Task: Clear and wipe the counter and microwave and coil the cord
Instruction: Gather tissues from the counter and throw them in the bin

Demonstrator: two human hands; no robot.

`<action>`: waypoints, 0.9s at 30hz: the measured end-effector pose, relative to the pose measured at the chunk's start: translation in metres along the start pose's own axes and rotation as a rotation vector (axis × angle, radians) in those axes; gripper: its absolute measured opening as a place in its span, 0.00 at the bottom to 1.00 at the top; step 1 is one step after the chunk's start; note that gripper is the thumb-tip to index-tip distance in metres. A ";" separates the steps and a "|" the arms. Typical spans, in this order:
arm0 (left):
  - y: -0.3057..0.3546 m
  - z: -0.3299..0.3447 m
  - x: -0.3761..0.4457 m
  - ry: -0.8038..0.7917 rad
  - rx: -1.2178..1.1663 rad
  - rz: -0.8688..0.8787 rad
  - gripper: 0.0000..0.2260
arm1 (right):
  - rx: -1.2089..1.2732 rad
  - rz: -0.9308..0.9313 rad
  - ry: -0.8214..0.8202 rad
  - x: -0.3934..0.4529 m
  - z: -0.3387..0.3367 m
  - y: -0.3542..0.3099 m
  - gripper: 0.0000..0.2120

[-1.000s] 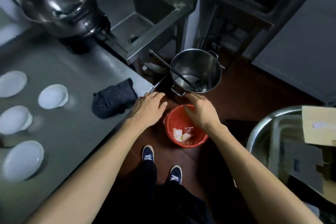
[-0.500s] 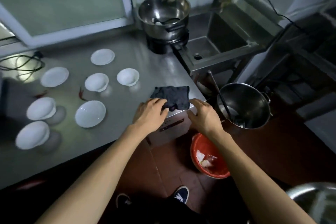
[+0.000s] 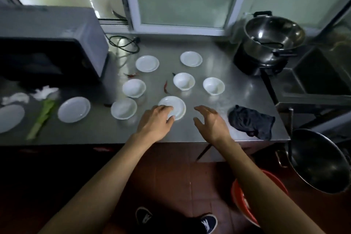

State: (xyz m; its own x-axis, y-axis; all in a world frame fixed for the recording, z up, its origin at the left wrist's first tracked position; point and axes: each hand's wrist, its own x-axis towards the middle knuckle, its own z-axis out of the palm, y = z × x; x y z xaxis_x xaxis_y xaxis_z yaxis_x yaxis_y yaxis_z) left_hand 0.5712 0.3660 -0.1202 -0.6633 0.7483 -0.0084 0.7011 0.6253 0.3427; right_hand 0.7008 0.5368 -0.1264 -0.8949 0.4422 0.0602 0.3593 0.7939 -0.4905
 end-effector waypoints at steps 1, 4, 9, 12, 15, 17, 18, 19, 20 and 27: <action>-0.018 -0.006 -0.006 0.005 0.006 -0.016 0.17 | 0.004 -0.007 -0.013 0.006 0.009 -0.016 0.20; -0.072 -0.020 -0.022 0.035 -0.019 -0.078 0.17 | 0.030 -0.049 -0.046 0.024 0.036 -0.061 0.20; -0.146 -0.046 -0.054 0.064 -0.030 -0.168 0.15 | 0.041 -0.110 -0.086 0.044 0.078 -0.132 0.19; -0.180 -0.059 -0.074 0.100 -0.050 -0.224 0.16 | 0.038 -0.177 -0.112 0.054 0.098 -0.169 0.19; -0.211 -0.068 -0.093 0.126 -0.095 -0.290 0.17 | 0.038 -0.221 -0.159 0.063 0.118 -0.201 0.19; -0.232 -0.073 -0.105 0.144 -0.104 -0.336 0.18 | 0.047 -0.246 -0.198 0.068 0.130 -0.221 0.19; -0.242 -0.076 -0.111 0.152 -0.102 -0.357 0.18 | 0.059 -0.263 -0.216 0.071 0.136 -0.231 0.19; -0.251 -0.079 -0.116 0.152 -0.100 -0.382 0.19 | 0.072 -0.279 -0.233 0.074 0.143 -0.240 0.19; -0.260 -0.081 -0.121 0.150 -0.101 -0.410 0.19 | 0.077 -0.300 -0.247 0.077 0.150 -0.249 0.19; -0.319 -0.090 -0.142 0.133 -0.126 -0.583 0.20 | 0.046 -0.409 -0.351 0.113 0.201 -0.302 0.20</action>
State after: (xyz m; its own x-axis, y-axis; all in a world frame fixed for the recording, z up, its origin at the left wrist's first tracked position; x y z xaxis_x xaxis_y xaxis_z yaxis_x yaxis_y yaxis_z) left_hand 0.4186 0.0403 -0.1432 -0.9613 0.2511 -0.1134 0.1814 0.8866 0.4255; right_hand 0.4382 0.2628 -0.1457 -0.9968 -0.0716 -0.0364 -0.0418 0.8492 -0.5264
